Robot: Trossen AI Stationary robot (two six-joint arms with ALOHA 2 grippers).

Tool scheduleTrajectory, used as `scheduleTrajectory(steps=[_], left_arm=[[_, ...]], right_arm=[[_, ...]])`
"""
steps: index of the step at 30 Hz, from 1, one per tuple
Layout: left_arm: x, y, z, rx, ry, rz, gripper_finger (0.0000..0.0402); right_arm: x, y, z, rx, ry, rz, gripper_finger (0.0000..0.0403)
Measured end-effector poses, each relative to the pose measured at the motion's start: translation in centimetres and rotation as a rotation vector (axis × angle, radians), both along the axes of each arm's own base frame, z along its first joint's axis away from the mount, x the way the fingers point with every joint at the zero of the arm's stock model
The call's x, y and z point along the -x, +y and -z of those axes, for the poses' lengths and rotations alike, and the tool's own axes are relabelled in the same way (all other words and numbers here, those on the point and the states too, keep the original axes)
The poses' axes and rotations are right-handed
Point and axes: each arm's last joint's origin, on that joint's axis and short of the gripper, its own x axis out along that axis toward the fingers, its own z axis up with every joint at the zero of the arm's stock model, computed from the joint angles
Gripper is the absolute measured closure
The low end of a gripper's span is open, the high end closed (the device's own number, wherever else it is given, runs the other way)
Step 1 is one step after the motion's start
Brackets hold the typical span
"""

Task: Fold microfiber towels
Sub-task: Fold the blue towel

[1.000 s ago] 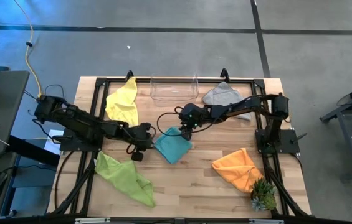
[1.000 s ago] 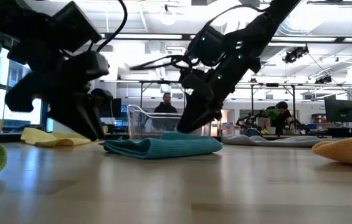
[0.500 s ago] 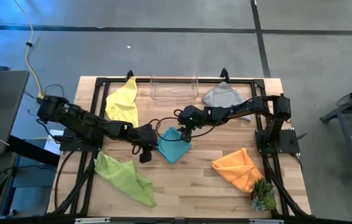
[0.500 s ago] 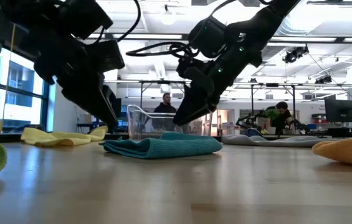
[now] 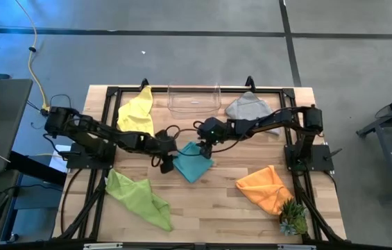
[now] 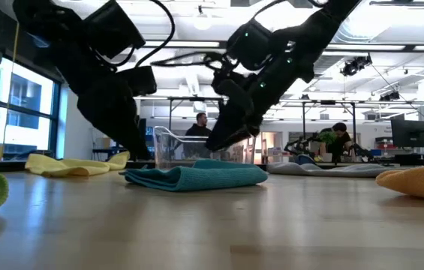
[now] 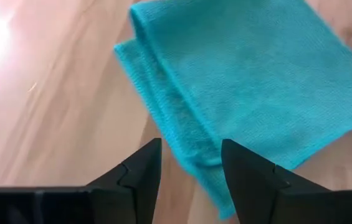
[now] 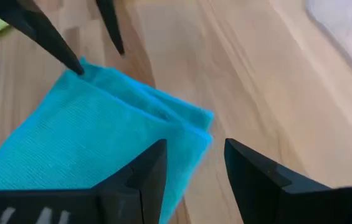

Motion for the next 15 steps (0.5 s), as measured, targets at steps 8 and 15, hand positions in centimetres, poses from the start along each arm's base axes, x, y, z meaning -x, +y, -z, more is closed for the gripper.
scheduleTrajectory(steps=[8, 15], left_arm=[[0.7, 0.1, -0.1, 0.009, -0.101, -0.009, 0.0294], [1.5, -0.3, 0.1, 0.038, -0.159, 0.015, 0.0343]], right_arm=[[-0.4, -0.2, 1.5, -0.155, 0.007, 0.057, 0.0252], [-0.6, -0.1, 3.0, -0.194, 0.037, 0.08, 0.0264]])
